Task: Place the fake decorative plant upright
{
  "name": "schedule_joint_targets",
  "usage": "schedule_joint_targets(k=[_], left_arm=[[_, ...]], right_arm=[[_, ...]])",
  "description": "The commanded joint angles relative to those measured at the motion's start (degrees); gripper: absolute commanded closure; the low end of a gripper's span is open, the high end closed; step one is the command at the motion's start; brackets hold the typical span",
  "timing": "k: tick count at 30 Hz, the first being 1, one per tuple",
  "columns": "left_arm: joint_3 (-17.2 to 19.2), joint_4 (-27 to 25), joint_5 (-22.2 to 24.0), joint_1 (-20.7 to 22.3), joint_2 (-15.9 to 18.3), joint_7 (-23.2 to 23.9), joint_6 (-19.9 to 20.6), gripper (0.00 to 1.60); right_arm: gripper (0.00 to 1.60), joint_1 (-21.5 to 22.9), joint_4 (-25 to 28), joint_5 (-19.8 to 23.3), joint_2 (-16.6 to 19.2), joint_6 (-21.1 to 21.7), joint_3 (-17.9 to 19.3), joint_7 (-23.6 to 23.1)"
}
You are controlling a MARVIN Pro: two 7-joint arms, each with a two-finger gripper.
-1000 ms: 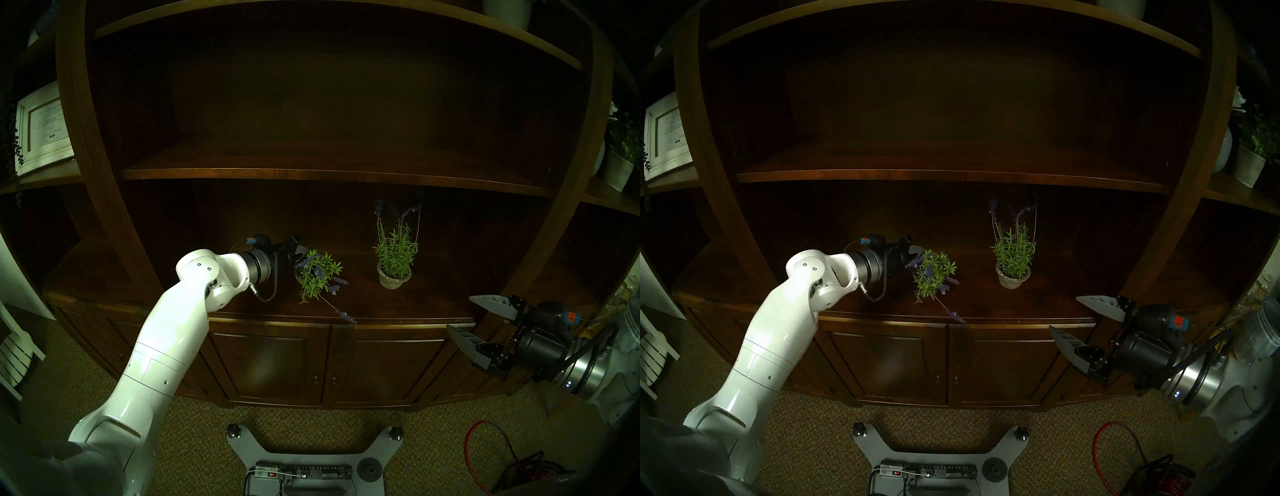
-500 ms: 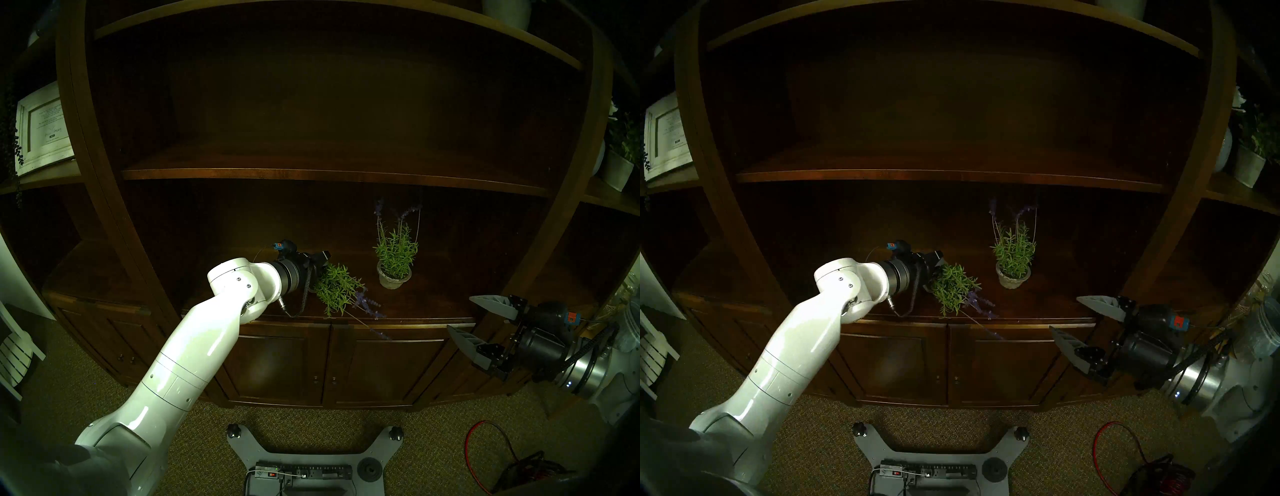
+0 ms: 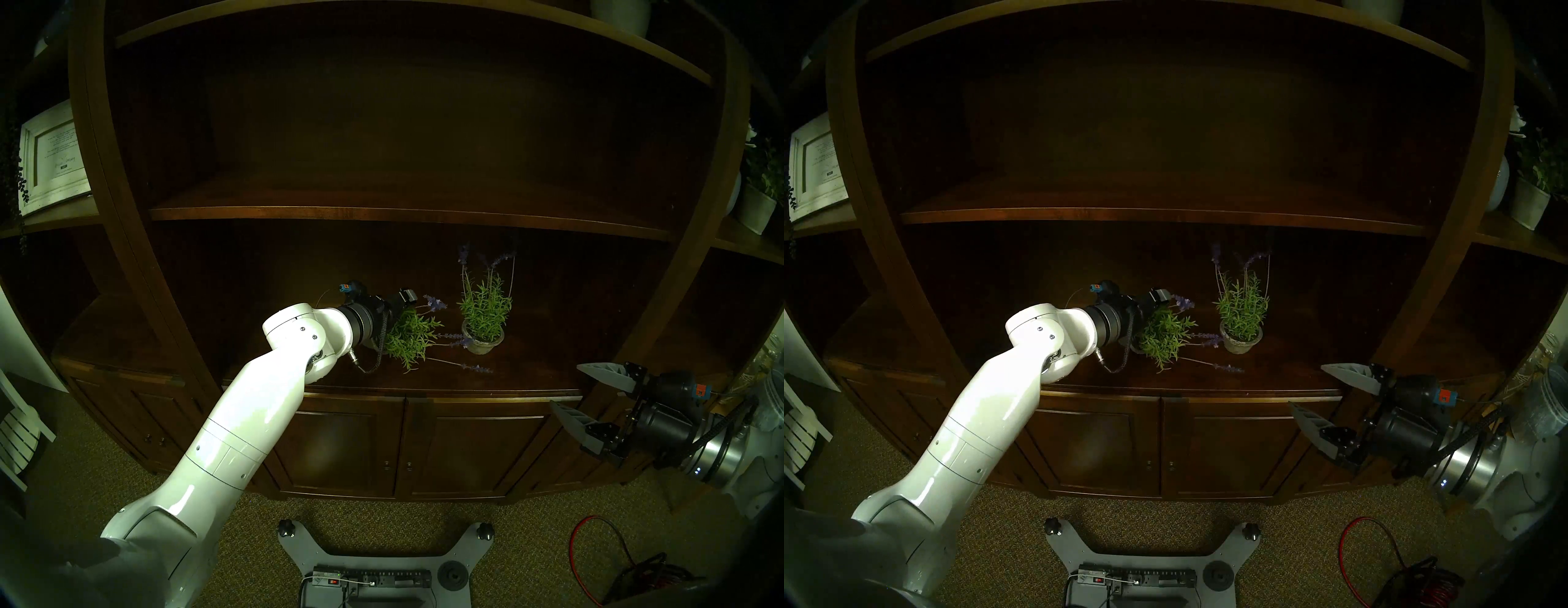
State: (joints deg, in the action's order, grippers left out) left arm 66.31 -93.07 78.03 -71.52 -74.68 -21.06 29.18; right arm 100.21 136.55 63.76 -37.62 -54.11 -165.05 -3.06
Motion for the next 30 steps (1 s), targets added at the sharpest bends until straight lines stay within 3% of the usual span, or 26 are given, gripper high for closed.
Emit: schedule_joint_targets(k=[1,30], left_arm=[[0.23,-0.43,-0.07,0.54,1.06,0.68,0.87,0.0],[-4.23,-1.41,-3.4,0.4,-0.19,1.16,0.95,0.0]], right_arm=[[0.0,0.01,0.1,0.09,0.47,-0.89,0.05,-0.05],[0.0,0.29,-0.01,1.39,-0.54,-0.89,0.05,-1.73]])
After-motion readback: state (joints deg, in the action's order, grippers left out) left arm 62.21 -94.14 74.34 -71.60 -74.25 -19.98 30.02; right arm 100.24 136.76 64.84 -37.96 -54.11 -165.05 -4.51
